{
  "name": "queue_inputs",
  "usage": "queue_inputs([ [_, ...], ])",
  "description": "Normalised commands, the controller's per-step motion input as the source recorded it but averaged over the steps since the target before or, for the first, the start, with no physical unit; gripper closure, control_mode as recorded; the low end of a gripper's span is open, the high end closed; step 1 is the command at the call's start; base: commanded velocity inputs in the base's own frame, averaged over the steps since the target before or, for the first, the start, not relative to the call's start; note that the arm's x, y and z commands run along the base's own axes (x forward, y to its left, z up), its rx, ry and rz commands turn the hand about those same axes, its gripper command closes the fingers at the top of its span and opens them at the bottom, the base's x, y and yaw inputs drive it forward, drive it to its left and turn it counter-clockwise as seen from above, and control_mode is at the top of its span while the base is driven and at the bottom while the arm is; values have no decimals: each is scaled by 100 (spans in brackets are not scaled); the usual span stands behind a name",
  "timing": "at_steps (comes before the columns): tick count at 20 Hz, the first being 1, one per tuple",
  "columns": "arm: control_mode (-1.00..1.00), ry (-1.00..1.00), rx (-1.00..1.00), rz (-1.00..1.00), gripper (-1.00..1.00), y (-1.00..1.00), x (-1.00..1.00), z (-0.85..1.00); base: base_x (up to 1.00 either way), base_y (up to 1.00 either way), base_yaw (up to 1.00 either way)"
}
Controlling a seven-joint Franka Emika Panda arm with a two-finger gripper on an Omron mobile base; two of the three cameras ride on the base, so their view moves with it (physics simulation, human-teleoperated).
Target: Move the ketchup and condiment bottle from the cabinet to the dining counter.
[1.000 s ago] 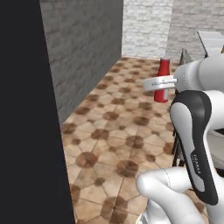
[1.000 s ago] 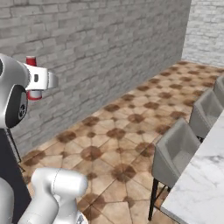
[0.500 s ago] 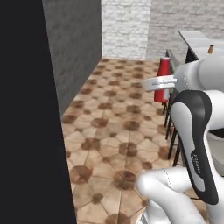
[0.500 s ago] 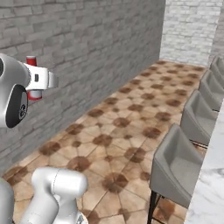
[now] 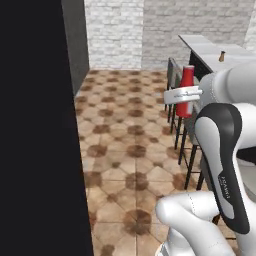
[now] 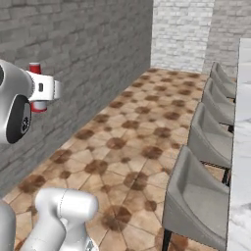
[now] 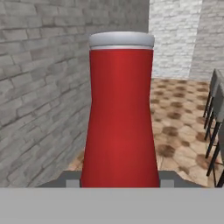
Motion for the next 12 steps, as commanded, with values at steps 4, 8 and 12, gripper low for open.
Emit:
queue_inputs([
  [4, 100, 0, 0, 0, 100, 0, 0, 0, 68, 25, -29],
  [8, 100, 0, 0, 0, 100, 0, 0, 0, 70, 26, -26],
  [12, 100, 0, 0, 0, 100, 0, 0, 0, 69, 26, -28],
])
